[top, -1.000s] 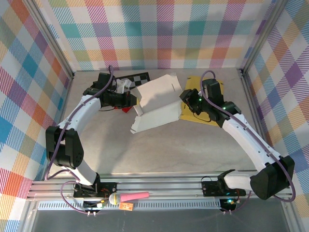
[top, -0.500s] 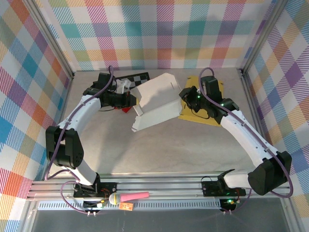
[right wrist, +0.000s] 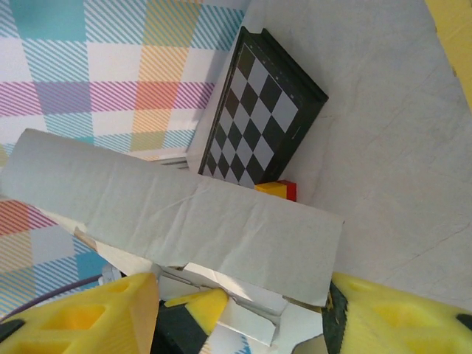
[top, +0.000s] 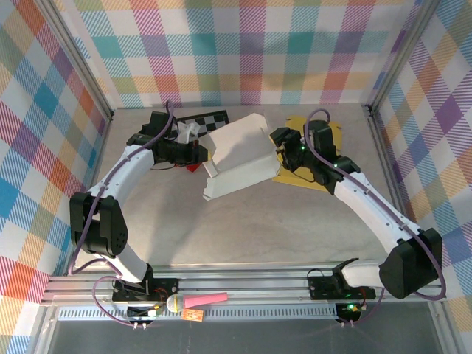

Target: Fold the paper box

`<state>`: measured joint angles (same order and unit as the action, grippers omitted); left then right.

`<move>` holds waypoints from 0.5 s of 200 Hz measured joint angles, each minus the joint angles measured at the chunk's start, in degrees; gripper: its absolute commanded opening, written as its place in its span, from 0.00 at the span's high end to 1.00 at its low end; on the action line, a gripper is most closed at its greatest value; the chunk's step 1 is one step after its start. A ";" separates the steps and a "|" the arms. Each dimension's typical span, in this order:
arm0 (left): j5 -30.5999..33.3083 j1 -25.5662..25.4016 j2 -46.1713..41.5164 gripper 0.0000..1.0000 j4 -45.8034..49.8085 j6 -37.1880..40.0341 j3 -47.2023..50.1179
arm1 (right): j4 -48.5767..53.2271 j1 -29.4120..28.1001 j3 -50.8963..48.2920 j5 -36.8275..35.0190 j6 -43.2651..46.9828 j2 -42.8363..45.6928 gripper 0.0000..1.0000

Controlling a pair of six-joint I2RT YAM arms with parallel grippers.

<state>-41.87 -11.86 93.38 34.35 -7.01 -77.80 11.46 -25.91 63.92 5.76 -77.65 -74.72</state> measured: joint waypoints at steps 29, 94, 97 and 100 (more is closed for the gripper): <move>0.22 -0.07 0.00 1.00 0.00 0.00 0.00 | -5.33 0.00 -3.17 -0.02 -6.54 0.90 0.32; 0.48 -0.28 0.00 1.00 -0.26 -0.68 0.02 | -11.34 0.00 -4.98 -0.50 -15.10 1.90 0.29; 0.52 -0.28 0.00 1.00 -0.28 -0.83 0.02 | -11.15 0.00 -4.92 -0.37 -14.88 1.92 0.29; 0.59 -0.31 0.00 1.00 -0.31 -0.87 0.02 | -10.82 0.00 -4.83 -0.31 -14.86 1.95 0.28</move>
<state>-41.28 -12.16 93.38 34.04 -7.88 -77.78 0.64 -25.91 59.09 5.45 -92.51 -72.77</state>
